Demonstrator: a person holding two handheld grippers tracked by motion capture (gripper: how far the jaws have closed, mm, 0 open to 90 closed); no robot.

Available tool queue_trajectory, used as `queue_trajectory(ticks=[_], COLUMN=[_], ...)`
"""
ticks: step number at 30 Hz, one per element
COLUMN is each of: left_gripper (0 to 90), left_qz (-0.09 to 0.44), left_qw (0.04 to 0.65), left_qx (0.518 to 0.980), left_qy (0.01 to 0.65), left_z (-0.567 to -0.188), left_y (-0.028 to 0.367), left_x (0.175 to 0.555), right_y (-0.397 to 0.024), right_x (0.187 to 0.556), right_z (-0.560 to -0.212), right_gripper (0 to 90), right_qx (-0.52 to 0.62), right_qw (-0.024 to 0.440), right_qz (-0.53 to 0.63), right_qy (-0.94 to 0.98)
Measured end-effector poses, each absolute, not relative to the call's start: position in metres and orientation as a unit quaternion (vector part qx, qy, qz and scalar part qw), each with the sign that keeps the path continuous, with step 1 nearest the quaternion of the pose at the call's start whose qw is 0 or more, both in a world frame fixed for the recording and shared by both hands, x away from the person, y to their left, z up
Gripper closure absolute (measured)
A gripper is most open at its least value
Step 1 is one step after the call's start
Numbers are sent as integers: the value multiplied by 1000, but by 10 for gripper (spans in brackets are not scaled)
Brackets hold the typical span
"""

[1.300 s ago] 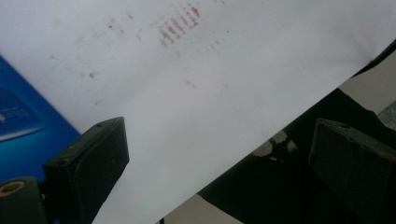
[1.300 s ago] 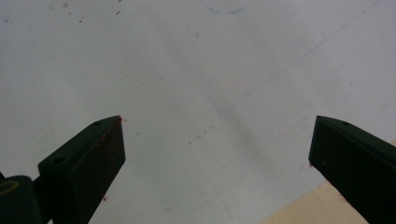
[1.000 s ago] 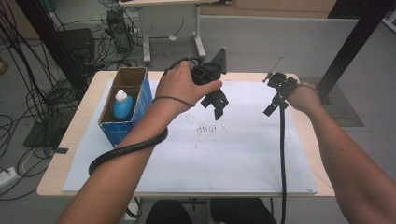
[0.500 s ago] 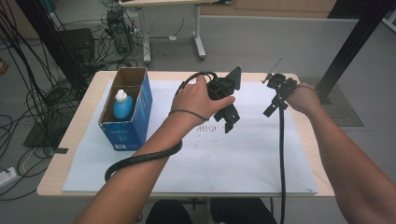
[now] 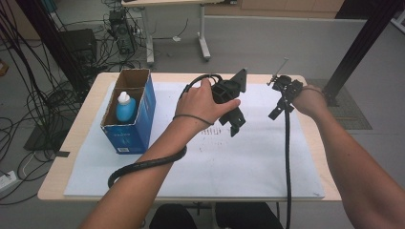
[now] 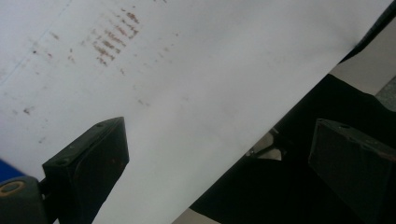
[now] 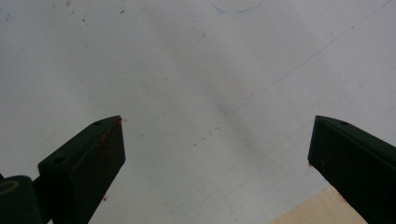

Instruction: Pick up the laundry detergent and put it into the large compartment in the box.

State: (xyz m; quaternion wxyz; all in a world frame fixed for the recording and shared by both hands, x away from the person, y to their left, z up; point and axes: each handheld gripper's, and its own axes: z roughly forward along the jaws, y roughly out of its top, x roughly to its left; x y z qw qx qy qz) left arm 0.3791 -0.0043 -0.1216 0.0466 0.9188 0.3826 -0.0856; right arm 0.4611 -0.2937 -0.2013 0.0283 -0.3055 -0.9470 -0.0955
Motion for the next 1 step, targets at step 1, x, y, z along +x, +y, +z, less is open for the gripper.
queue_trajectory(ticks=[1], left_gripper=[52], left_qz=[-87], left_qw=[49], left_qx=[918], left_qy=[383], left_z=[-121], left_y=[-3], left_x=[379], right_y=[-294], right_x=[461], right_z=[-201], right_gripper=[37], right_qx=[-306], right_qw=[28], right_qz=[-95], right_qy=[-947])
